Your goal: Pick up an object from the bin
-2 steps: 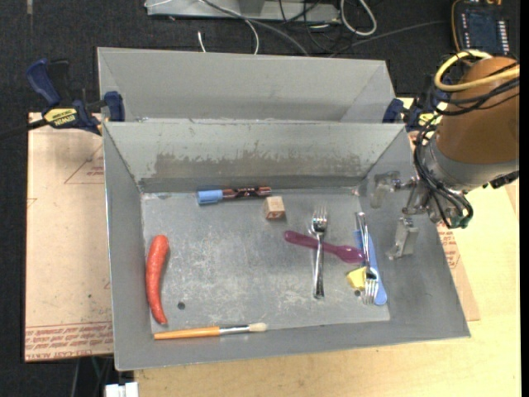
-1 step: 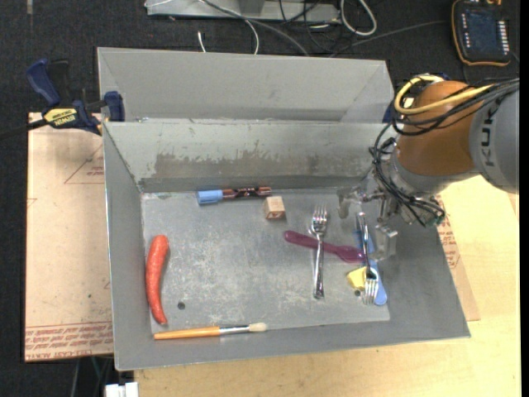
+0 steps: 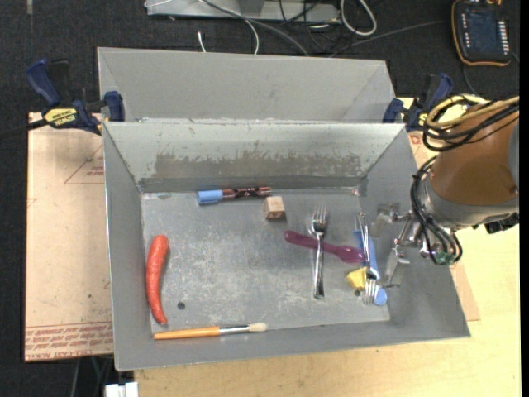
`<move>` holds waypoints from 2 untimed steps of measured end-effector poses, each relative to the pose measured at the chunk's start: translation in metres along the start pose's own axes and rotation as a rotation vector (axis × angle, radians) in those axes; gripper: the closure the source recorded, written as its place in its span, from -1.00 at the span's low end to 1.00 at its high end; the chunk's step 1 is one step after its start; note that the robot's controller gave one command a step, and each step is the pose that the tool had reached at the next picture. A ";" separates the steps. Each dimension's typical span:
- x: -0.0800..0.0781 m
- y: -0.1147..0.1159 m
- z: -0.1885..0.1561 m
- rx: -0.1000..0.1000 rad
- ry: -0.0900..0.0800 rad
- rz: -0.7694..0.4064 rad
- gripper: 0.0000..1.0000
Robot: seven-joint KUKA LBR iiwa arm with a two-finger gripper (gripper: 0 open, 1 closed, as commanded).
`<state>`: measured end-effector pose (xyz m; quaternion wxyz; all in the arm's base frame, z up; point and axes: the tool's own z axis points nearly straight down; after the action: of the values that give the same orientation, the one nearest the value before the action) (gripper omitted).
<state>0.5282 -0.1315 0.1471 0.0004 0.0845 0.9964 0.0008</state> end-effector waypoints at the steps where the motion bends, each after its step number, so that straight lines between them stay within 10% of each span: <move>1: -0.043 -0.006 0.029 -0.002 -0.001 -0.584 -1.00; 2: 0.007 -0.009 0.077 0.000 -0.006 -0.570 -1.00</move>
Offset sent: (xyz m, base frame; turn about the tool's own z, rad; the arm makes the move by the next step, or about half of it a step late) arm -0.0087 -0.0089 -0.0771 -0.5708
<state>0.5199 -0.1393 0.0698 0.0035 -0.1989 0.9800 0.0005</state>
